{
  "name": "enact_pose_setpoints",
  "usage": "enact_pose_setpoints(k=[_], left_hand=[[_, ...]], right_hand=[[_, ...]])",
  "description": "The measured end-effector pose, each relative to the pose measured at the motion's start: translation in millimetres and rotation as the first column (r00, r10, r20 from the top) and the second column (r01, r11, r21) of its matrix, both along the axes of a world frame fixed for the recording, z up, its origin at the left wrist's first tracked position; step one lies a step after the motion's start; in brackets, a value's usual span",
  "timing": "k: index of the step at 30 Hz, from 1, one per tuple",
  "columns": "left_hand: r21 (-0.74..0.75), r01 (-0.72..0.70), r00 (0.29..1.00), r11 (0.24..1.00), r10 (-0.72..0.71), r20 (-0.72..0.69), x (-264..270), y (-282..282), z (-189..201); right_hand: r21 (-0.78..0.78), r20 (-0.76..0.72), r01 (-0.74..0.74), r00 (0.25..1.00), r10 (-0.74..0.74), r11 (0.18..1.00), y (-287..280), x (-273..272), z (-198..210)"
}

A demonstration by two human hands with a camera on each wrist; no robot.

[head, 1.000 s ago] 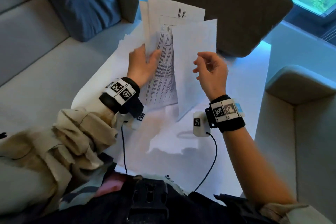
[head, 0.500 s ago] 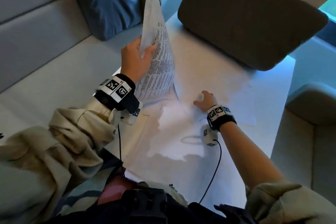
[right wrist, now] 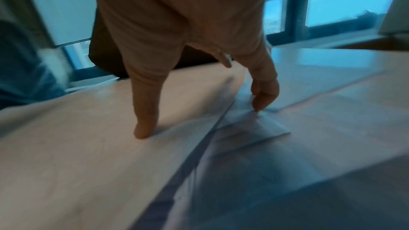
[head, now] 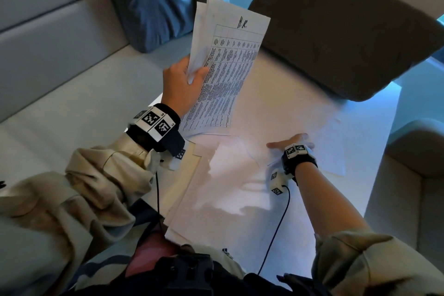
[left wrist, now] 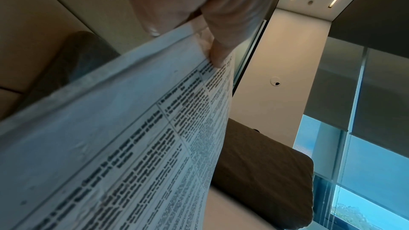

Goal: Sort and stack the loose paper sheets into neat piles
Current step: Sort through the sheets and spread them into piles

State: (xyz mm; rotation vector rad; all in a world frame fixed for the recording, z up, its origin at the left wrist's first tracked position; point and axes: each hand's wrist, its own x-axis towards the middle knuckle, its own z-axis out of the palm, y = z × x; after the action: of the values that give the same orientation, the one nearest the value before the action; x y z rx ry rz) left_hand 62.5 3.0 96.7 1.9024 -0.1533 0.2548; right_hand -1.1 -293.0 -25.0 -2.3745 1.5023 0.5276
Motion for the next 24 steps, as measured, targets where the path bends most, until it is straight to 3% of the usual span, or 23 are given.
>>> enact_pose_setpoints(k=[3, 6, 9, 12, 14, 18, 24], left_hand=[[0.023, 0.012, 1.0, 1.0, -0.013, 0.016, 1, 2, 0], [0.116, 0.046, 0.997, 0.992, -0.052, 0.054, 3, 3, -3], [0.146, 0.102, 0.991, 0.984, -0.113, 0.068, 2, 1, -3], [0.124, 0.122, 0.982, 0.985, -0.138, 0.126, -3, -1, 1], [0.122, 0.132, 0.971, 0.984, -0.154, 0.186, -4, -1, 3], [0.216, 0.155, 0.914, 0.964, -0.223, 0.339, 0, -7, -6], [0.26, 0.24, 0.869, 0.935, -0.326, 0.372, -9, -20, -10]], right_hand=[[0.036, -0.016, 0.038, 0.999, -0.037, 0.999, -6, -5, -2], [0.326, 0.158, 0.062, 0.98, -0.12, 0.943, -14, -8, -12], [0.304, 0.245, 0.101, 0.953, -0.18, 0.947, -14, -14, -7], [0.362, 0.356, 0.015, 0.922, -0.153, 0.932, -6, -17, 4], [0.412, 0.448, -0.019, 0.874, -0.185, 0.911, 3, -14, 18], [0.538, 0.629, -0.05, 0.689, -0.361, 0.842, 24, -5, 57], [0.532, 0.772, -0.291, 0.553, -0.314, 0.795, 54, 1, 135]])
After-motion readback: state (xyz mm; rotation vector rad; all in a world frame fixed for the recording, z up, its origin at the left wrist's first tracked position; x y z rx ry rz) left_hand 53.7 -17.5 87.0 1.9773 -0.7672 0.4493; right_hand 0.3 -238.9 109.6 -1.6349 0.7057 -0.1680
